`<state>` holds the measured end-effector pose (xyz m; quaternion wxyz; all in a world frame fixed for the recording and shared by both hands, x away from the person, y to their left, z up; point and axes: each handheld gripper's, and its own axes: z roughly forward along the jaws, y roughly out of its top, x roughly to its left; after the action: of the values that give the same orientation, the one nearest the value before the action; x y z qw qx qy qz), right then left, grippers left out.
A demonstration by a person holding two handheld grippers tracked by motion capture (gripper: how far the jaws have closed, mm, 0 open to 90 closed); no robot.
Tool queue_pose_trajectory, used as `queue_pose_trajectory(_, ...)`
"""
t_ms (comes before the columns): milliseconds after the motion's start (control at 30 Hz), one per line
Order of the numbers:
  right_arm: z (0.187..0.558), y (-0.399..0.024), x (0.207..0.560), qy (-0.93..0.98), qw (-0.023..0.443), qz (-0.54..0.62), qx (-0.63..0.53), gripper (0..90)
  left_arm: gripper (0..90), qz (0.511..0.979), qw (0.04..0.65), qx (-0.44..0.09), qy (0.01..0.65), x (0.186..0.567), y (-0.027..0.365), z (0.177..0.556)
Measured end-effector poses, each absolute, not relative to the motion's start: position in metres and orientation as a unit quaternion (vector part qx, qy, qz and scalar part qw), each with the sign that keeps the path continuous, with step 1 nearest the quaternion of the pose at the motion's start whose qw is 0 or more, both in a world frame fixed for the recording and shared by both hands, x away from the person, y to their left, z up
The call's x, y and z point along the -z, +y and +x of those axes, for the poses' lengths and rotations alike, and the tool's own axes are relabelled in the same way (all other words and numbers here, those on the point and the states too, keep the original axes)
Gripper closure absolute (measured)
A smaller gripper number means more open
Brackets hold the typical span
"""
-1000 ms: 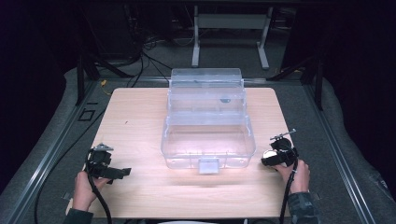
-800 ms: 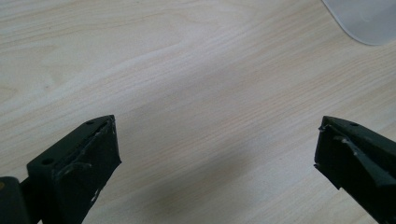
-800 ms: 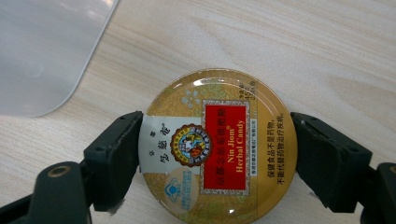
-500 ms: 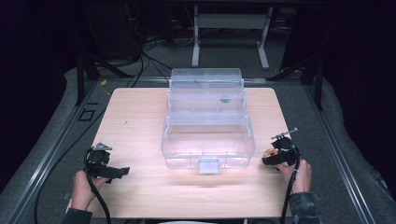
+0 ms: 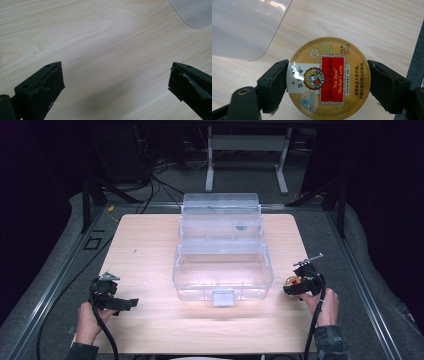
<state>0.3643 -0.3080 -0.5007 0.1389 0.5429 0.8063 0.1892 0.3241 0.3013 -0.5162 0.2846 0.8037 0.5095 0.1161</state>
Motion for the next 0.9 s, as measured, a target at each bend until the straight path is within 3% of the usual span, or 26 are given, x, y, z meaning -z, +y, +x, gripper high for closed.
queue_pose_trajectory(900, 0.367, -0.305, 0.46, 0.813, 0.153, 0.528, -0.191, 20.1, 0.0, 0.804, 0.283, -0.121, 0.508, 0.511, 0.302, 0.329)
